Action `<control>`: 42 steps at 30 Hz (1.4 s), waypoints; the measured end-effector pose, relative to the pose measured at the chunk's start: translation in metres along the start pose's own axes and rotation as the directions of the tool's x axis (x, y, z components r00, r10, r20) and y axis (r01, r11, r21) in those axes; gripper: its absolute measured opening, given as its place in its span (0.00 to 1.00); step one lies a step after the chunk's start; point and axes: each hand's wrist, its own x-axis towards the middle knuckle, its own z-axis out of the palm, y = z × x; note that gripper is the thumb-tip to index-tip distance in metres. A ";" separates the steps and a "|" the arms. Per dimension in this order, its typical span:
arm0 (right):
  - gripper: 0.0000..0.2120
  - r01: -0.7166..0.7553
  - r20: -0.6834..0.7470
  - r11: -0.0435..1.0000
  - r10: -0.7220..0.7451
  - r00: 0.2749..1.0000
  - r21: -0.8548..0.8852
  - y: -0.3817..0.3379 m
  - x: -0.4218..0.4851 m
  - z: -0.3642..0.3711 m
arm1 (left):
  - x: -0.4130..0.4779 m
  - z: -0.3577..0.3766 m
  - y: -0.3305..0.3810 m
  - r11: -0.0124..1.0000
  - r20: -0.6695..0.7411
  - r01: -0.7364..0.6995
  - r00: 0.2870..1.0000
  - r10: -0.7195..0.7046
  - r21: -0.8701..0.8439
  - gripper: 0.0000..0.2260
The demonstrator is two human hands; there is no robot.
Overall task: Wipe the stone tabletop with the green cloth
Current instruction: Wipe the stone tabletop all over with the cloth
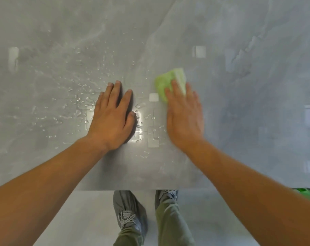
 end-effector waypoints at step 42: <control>0.29 0.055 -0.057 0.998 -0.055 0.997 0.005 -0.060 -0.181 0.046 | -0.094 0.028 -0.019 0.993 0.050 -0.092 0.995 0.089 0.075 0.31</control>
